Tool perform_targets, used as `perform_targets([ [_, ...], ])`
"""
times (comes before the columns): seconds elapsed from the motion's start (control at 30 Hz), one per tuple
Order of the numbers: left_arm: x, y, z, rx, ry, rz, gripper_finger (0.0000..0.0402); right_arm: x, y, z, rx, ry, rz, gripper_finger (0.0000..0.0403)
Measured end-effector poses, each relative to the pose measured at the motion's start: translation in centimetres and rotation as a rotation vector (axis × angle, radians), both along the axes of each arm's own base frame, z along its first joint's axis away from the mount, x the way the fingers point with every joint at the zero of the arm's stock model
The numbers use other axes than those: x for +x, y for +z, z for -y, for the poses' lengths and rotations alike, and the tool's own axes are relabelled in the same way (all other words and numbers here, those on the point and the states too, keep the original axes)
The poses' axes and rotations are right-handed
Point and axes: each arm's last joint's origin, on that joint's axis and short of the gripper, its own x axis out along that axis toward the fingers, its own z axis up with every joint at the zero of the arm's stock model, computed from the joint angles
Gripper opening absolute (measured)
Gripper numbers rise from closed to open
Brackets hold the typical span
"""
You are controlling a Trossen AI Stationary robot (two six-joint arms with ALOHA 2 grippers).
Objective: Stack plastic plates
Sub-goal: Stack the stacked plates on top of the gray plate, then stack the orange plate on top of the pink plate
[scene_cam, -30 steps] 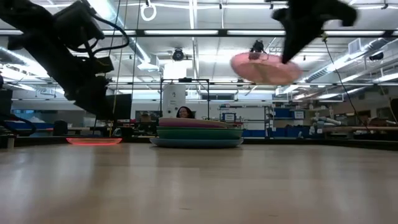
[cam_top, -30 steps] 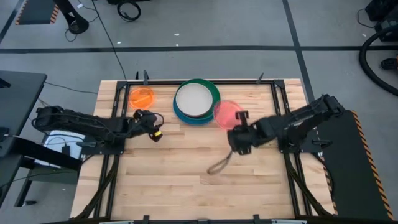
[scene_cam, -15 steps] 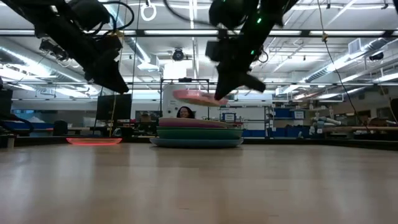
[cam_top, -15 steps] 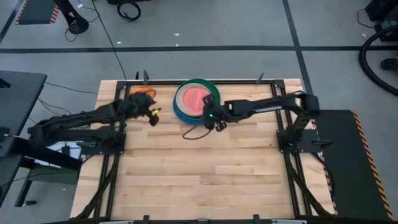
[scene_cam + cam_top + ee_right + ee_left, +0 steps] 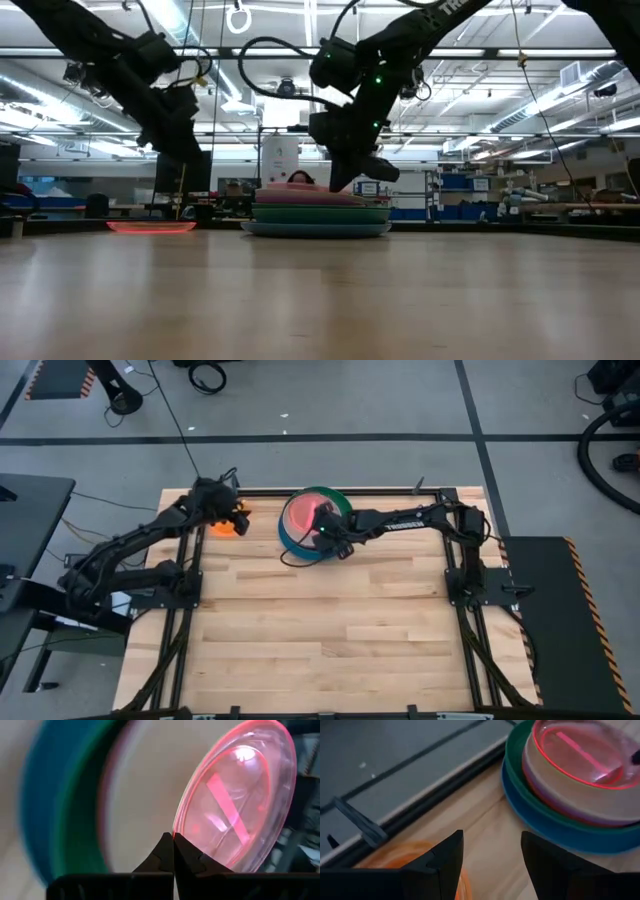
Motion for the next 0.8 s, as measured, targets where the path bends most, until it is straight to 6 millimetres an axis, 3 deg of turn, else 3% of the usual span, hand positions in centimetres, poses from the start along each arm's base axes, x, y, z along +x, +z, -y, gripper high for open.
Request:
perform_targets([
  [0.23, 0.3, -0.9, -0.3, -0.045, 0.000, -0.030, 0.0205, 0.4, -0.5, -0.2, 0.053, -0.007, 0.035, 0.0014],
  [0.43, 0.2, -1.0, -0.3, -0.070, 0.035, -0.018, 0.0205, 0.4, -0.2, -0.4, 0.042, -0.018, 0.041, 0.0078],
  [0.6, 0.0, -1.3, -0.1, -0.124, 0.089, -0.025, 0.0205, -0.2, 2.3, -1.3, 0.000, -0.033, 0.096, 0.0131],
  [0.8, -0.2, -1.5, -0.1, -0.113, 0.148, -0.076, 0.0205, -1.8, 7.1, -2.8, 0.068, -0.097, 0.276, 0.0164],
])
